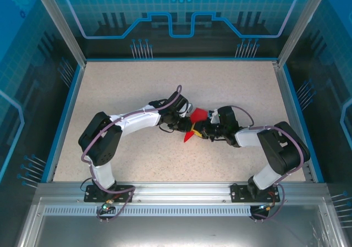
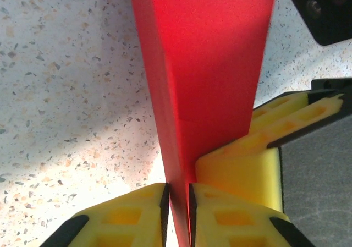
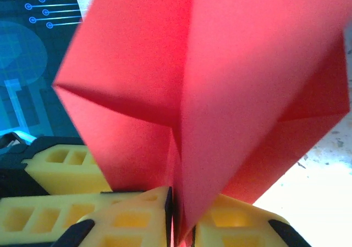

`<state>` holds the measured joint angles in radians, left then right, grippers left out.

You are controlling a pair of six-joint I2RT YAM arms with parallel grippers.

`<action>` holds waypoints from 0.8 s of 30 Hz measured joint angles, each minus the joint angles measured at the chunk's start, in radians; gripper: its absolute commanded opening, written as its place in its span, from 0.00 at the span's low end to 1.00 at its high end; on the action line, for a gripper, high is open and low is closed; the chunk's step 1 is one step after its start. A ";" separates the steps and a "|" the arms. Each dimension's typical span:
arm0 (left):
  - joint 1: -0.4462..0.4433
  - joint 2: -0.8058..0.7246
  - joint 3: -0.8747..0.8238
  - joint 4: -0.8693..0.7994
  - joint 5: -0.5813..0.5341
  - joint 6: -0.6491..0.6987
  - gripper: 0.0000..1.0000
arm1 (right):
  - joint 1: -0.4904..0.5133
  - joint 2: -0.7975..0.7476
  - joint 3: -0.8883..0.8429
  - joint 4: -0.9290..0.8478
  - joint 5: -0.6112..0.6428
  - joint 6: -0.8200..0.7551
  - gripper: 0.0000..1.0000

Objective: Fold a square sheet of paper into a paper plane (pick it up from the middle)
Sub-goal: Turn over the paper plane at the center of the table.

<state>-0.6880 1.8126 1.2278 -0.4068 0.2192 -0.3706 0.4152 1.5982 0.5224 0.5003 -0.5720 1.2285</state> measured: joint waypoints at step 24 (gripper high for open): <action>0.122 -0.142 -0.143 0.039 0.058 -0.050 0.41 | 0.119 -0.052 0.465 -0.985 0.459 -0.617 0.06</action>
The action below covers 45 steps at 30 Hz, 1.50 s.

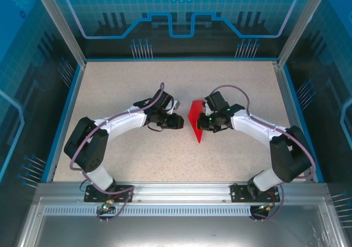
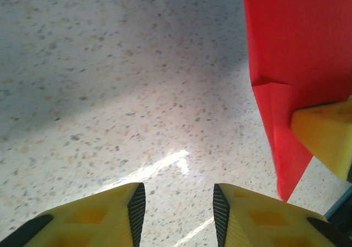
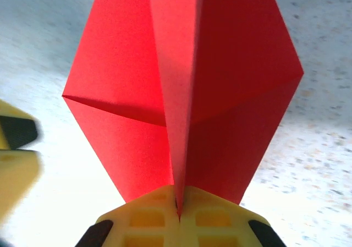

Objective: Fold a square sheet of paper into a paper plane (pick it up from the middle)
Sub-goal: Turn over the paper plane at the center of the table.

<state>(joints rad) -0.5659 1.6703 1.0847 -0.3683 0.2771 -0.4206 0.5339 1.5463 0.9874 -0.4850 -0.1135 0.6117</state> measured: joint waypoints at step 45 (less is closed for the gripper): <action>0.047 -0.048 -0.087 0.000 -0.002 0.000 0.46 | 0.147 0.232 0.061 -0.063 0.276 -0.258 0.22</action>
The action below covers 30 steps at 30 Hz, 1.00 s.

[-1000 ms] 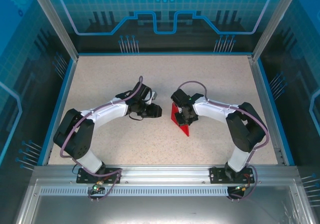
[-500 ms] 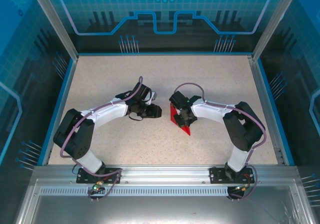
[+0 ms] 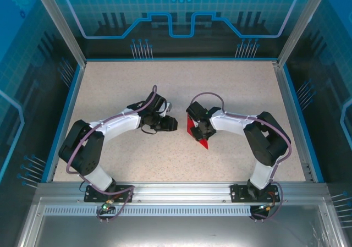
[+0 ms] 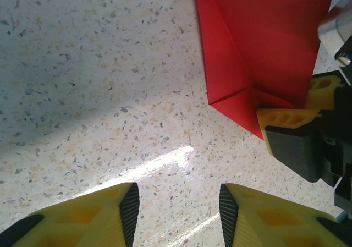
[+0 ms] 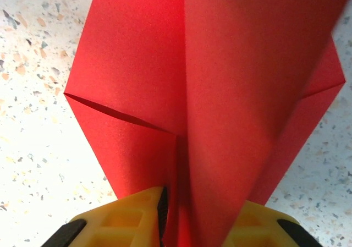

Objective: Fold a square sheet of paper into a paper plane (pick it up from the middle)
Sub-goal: Turn over the paper plane at the center of the table, then reset both arms

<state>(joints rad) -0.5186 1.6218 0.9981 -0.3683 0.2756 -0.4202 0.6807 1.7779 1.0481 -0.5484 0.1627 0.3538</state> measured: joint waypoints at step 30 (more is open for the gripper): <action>0.044 -0.186 0.083 -0.099 -0.051 0.192 0.99 | -0.184 -0.367 0.020 -0.021 -0.258 -0.143 0.63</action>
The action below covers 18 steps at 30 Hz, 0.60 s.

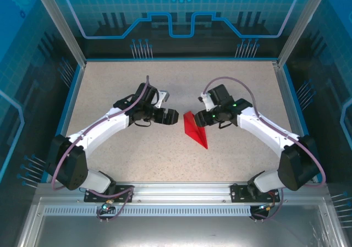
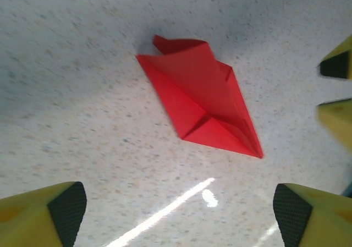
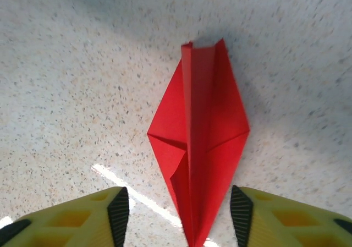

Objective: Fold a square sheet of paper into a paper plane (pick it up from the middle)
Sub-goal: Reset both arms

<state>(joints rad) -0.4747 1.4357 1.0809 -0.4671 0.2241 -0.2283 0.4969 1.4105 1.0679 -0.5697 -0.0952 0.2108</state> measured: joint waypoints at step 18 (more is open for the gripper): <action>0.371 -0.114 -0.471 0.496 -0.451 0.133 0.99 | -0.427 -0.240 -0.541 0.633 0.188 -0.081 0.99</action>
<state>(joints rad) -0.1040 1.3212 0.6098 0.0284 -0.2264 -0.0952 0.0700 1.1709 0.5266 0.0635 0.0929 0.1295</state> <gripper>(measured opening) 0.986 0.991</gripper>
